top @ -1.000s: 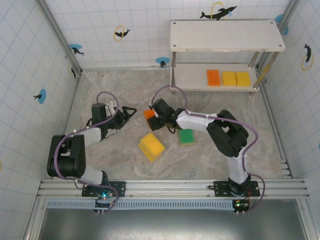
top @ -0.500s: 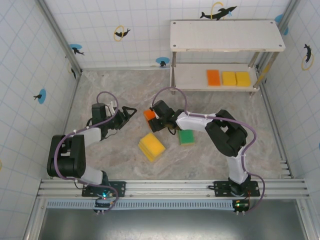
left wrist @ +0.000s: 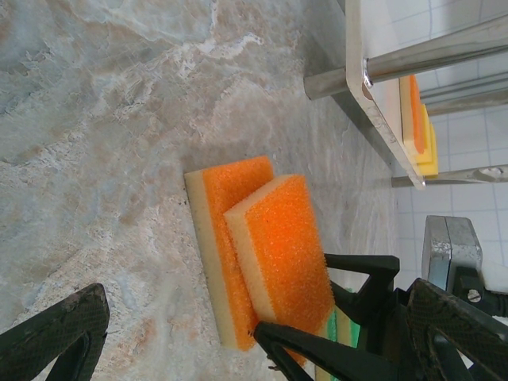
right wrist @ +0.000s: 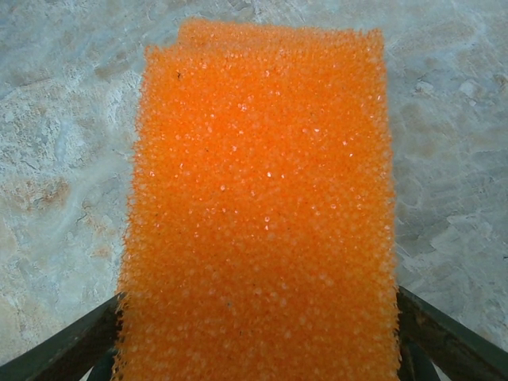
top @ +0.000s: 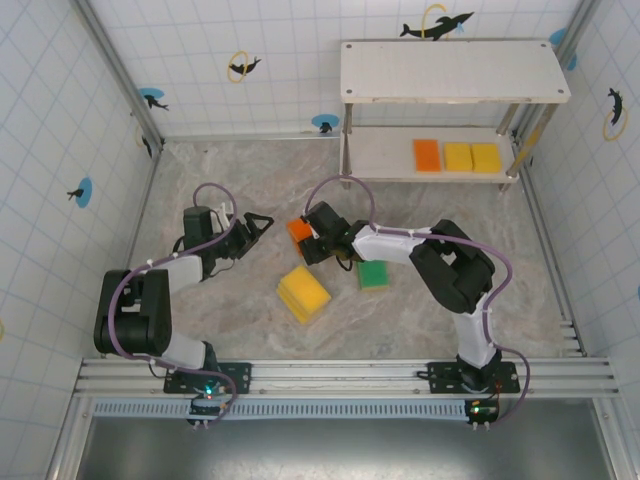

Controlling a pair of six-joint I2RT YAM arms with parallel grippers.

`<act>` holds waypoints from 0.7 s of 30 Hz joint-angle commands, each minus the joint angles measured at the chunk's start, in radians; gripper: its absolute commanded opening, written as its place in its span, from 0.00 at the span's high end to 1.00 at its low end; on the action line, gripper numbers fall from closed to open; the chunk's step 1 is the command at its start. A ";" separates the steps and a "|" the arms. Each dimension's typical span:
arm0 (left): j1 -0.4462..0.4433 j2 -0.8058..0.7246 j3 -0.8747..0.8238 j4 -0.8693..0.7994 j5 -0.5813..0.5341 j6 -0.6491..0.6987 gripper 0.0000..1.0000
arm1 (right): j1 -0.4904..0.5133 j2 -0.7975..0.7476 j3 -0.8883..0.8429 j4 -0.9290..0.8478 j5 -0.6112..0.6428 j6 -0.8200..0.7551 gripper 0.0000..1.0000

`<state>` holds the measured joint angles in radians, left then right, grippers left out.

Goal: Place and organize the cleaning sponges onto the shelf

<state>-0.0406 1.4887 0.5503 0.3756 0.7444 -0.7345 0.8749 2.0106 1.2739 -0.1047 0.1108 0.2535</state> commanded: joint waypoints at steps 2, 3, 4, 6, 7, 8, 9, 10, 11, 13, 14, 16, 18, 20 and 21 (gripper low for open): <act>-0.006 0.010 0.008 0.008 0.004 0.014 0.02 | -0.010 -0.039 -0.028 0.019 0.029 0.005 0.22; -0.005 0.010 0.007 0.008 0.005 0.015 0.03 | -0.013 -0.045 -0.030 0.021 0.032 0.006 0.23; -0.006 0.010 0.007 0.008 0.004 0.015 0.02 | -0.014 -0.049 -0.033 0.023 0.034 0.006 0.23; -0.005 0.010 0.007 0.008 0.004 0.015 0.03 | -0.017 -0.058 -0.039 0.028 0.033 0.009 0.25; -0.006 0.011 0.007 0.008 0.006 0.015 0.03 | -0.020 -0.061 -0.043 0.030 0.034 0.010 0.26; -0.005 0.012 0.007 0.008 0.005 0.015 0.02 | -0.023 -0.066 -0.046 0.032 0.035 0.010 0.27; -0.007 0.012 0.006 0.009 0.004 0.015 0.02 | -0.024 -0.071 -0.050 0.033 0.036 0.010 0.27; -0.005 0.013 0.006 0.009 0.005 0.015 0.02 | -0.026 -0.076 -0.054 0.034 0.038 0.010 0.28; -0.005 0.014 0.006 0.010 0.004 0.015 0.02 | -0.028 -0.079 -0.057 0.036 0.039 0.010 0.28; -0.005 0.017 0.005 0.011 0.007 0.015 0.02 | -0.034 -0.088 -0.065 0.038 0.041 0.011 0.29; -0.006 0.017 0.006 0.013 0.006 0.015 0.02 | -0.035 -0.092 -0.068 0.039 0.041 0.012 0.29; -0.005 0.018 0.005 0.013 0.007 0.014 0.03 | -0.041 -0.099 -0.075 0.042 0.046 0.011 0.30; -0.006 0.018 0.005 0.014 0.006 0.014 0.02 | -0.048 -0.106 -0.083 0.043 0.047 0.011 0.30; -0.006 0.018 0.004 0.014 0.007 0.013 0.02 | -0.056 -0.114 -0.091 0.047 0.046 0.013 0.30; -0.007 0.019 0.006 0.014 0.006 0.014 0.02 | -0.059 -0.119 -0.096 0.049 0.046 0.013 0.30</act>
<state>-0.0406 1.4902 0.5503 0.3759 0.7444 -0.7345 0.8265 1.9453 1.2026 -0.0841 0.1402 0.2581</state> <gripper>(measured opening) 0.976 0.699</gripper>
